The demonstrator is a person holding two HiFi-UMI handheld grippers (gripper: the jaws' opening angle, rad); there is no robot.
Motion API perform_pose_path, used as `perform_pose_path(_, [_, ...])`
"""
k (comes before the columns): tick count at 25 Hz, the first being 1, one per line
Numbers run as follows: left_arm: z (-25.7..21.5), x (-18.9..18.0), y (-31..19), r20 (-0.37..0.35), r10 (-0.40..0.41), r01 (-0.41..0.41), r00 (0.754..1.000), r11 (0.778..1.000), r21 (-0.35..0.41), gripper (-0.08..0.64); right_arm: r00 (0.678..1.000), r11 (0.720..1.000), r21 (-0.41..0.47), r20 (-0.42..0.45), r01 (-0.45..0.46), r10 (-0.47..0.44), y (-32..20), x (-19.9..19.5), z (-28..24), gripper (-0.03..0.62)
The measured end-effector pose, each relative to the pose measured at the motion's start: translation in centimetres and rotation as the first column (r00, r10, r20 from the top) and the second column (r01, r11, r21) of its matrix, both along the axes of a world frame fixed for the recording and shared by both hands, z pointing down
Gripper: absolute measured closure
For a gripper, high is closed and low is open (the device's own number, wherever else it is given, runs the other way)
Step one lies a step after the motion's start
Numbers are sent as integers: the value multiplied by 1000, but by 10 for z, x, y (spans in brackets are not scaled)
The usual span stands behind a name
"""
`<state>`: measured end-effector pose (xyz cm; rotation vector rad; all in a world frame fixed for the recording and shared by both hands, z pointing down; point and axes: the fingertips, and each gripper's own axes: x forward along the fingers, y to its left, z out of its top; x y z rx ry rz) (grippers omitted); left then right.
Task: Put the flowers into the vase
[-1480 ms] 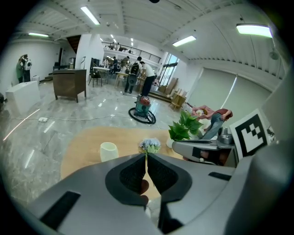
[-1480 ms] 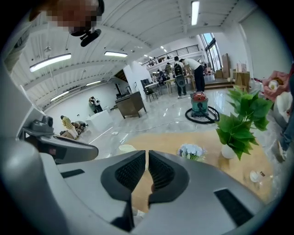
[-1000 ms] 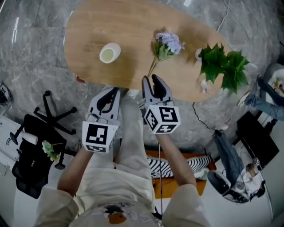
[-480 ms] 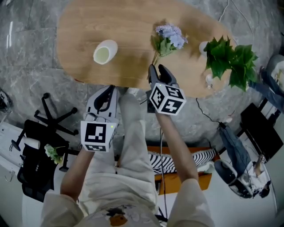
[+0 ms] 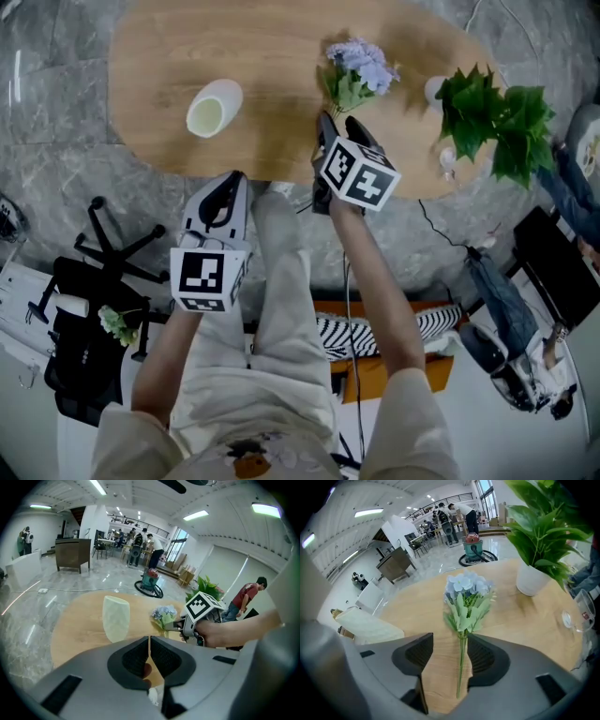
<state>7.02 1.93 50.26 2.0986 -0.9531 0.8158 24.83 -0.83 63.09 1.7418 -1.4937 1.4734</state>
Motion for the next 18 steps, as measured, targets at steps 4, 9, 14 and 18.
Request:
perform_pose_path(4, [9,4,-3,-4,-10,10,1000,1000,-6,538,1000,1000,-15,-15,-22,22,1,8,6,371])
perform_pose_path(9, [20,9,-1,-8,1,-1,1000,1000,-26,538,999,1000,-15,-30,-19,18,-3,15,12,370])
perform_pose_path(14, [24,10,-2,-11,-2,1,1000,1000,-31,538,999,998,-44,4,-46,46,-7,22,27,370])
perform_pose_path(18, [25,9,-3,-9,-27,27,1000,999,-28,538,999,997,-69,1,-44,45,-11,30,35,370])
